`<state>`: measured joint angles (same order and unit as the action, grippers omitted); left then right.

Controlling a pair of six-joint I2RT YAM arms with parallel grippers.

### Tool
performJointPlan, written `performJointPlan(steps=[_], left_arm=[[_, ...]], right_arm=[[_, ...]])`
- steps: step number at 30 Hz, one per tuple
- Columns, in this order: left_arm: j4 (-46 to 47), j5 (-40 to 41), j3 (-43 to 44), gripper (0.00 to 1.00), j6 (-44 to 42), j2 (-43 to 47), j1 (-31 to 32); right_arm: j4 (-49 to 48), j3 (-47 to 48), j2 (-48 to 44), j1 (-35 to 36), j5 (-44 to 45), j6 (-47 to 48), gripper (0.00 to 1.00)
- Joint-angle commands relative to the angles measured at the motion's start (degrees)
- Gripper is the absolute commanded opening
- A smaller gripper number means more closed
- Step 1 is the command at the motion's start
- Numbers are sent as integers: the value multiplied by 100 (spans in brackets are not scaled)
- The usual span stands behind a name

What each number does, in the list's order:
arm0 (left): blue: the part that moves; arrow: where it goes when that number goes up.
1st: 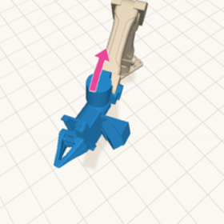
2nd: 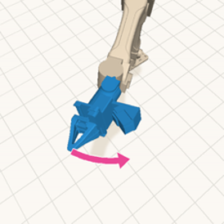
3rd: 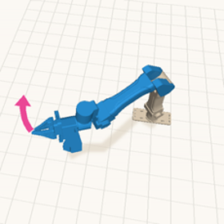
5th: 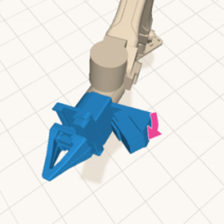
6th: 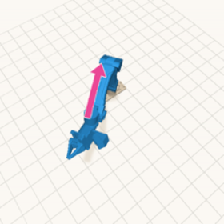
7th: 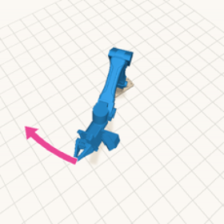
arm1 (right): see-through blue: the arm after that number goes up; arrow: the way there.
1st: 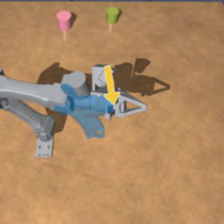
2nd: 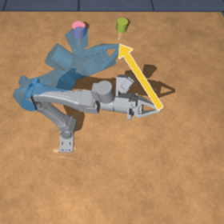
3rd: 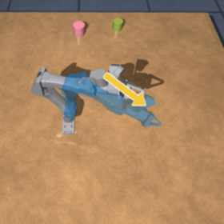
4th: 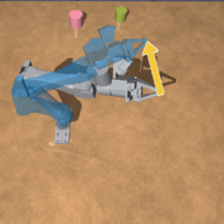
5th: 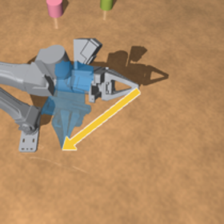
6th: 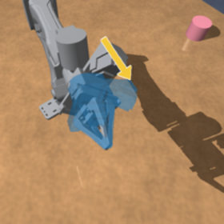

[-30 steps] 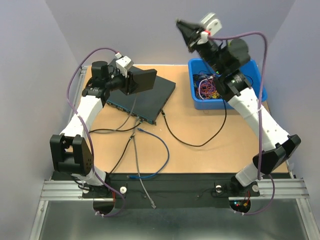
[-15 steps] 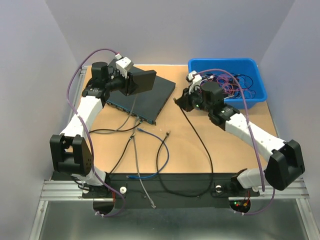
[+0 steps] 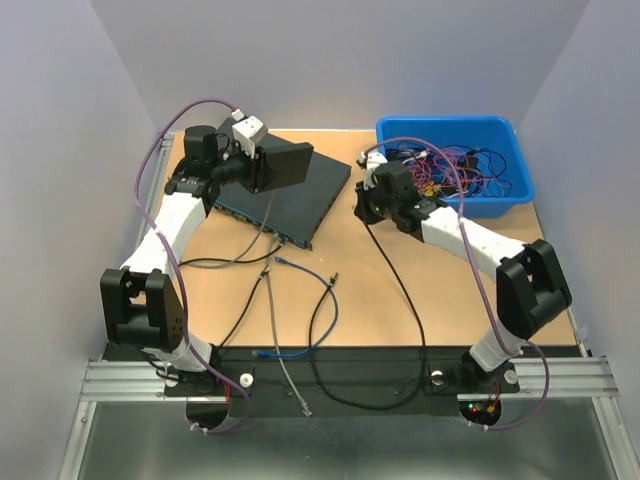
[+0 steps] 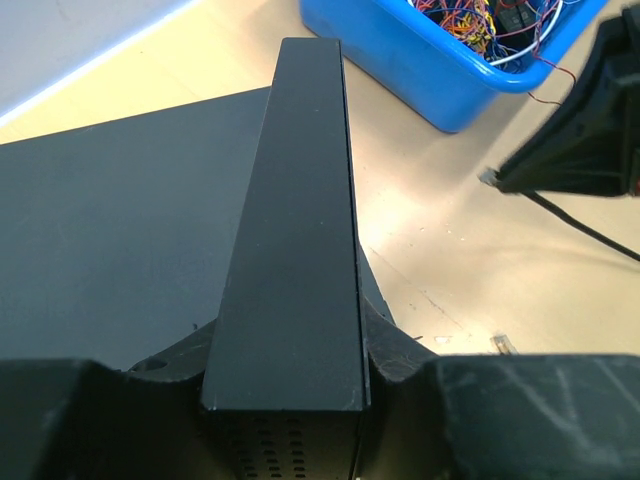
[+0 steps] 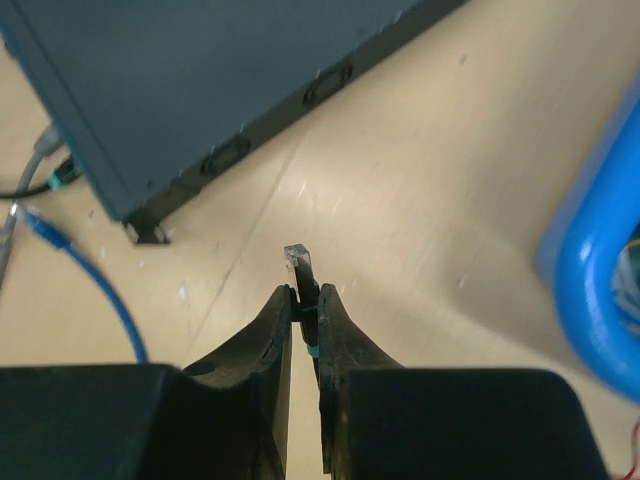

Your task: Pull the plug from the switch port

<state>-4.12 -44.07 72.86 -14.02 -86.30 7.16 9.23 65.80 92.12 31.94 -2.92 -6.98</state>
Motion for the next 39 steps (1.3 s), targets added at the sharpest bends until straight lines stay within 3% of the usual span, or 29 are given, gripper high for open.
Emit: performJointPlan(steps=[1,9,15,18,19,20,22,27,33,39], left_arm=[[632,-251,88,0,49,412,31],[641,-224,62,0,40,412,31],[641,-207,53,0,49,430,31],[641,-172,44,0,22,456,31],[641,-172,44,0,22,448,31],[641,-172,44,0,14,448,31],[641,-198,53,0,31,421,31],[641,-268,106,0,66,386,31],[641,-330,106,0,57,413,40],[649,-382,79,0,66,404,58]], right_arm=[[-133,898,218,31,932,442,0],[-124,2426,1114,22,1583,1032,0],[-97,3000,1511,5,1839,1199,1],[-62,2991,1529,5,1664,1322,35],[-27,2956,1494,5,1558,1383,57],[77,2930,1389,14,1436,1384,66],[262,2921,1257,14,1180,1270,100],[1237,2606,381,145,1205,717,100],[2503,937,-895,198,1522,-687,100],[3365,-479,-1161,189,1593,-2007,100]])
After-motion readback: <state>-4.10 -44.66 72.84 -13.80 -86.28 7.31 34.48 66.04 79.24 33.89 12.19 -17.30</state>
